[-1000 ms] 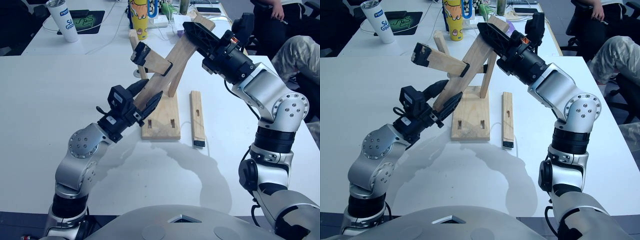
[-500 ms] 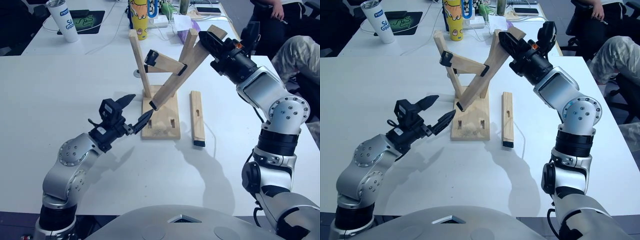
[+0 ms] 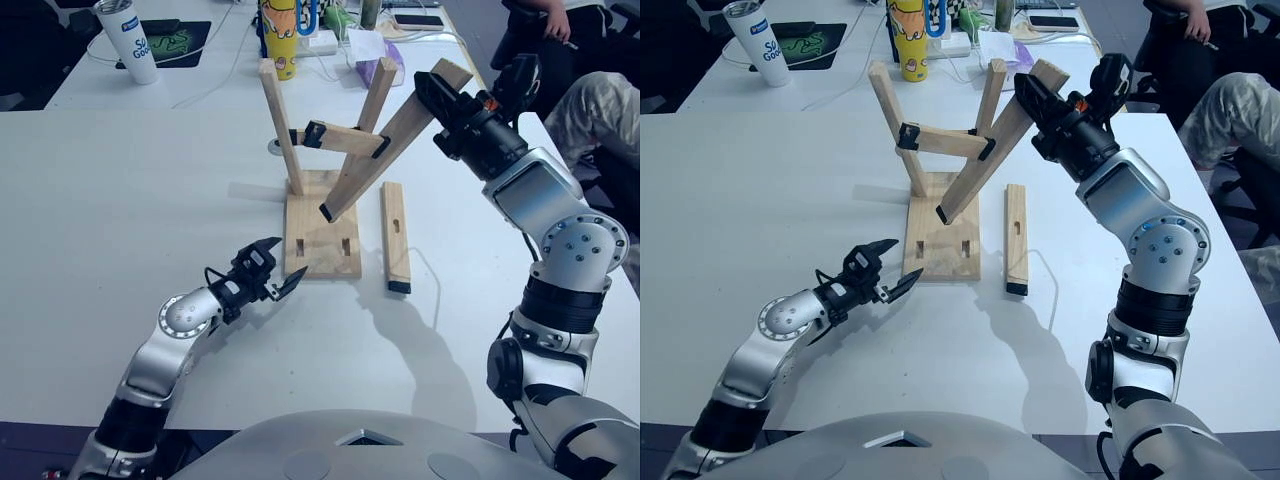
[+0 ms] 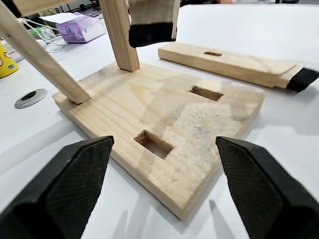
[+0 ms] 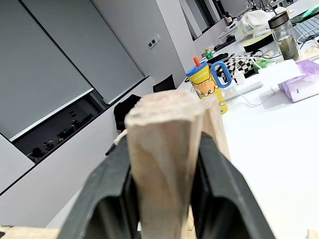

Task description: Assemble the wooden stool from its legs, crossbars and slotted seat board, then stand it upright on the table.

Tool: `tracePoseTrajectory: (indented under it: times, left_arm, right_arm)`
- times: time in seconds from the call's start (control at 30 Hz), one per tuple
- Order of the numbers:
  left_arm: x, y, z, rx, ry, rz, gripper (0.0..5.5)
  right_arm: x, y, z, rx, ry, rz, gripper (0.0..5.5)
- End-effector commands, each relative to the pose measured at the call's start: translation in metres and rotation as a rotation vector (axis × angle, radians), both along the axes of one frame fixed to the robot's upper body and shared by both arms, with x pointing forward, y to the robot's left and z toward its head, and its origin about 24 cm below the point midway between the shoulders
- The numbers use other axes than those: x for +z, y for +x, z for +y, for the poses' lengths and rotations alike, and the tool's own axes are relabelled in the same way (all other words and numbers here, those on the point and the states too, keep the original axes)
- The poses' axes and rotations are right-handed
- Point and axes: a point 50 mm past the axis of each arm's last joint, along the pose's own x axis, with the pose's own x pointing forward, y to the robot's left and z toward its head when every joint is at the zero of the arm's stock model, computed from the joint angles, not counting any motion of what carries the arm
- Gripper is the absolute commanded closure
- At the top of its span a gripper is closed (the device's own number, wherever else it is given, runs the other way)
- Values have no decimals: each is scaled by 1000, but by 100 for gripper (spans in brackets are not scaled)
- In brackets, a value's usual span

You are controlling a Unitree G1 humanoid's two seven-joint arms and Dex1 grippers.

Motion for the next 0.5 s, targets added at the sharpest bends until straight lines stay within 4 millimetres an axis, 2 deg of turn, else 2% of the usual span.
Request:
tracePoseTrajectory:
  times: [0.03,0.17,0.33,0.43,0.5]
  left_arm:
    - [-15,11,-4,-28,50,21,170]
    - [-26,16,-7,-53,76,43,170]
    - [-28,25,-9,-52,83,29,170]
    - [-22,28,-11,-65,69,2,170]
    - [-10,27,-11,-66,24,-20,170]
  right_arm:
    - [1,0,4,10,-6,-11,447]
    - [3,2,5,17,-4,-19,447]
    - [4,3,5,21,-6,-24,447]
    - [4,3,6,23,-8,-26,447]
    - [4,3,6,23,-9,-27,447]
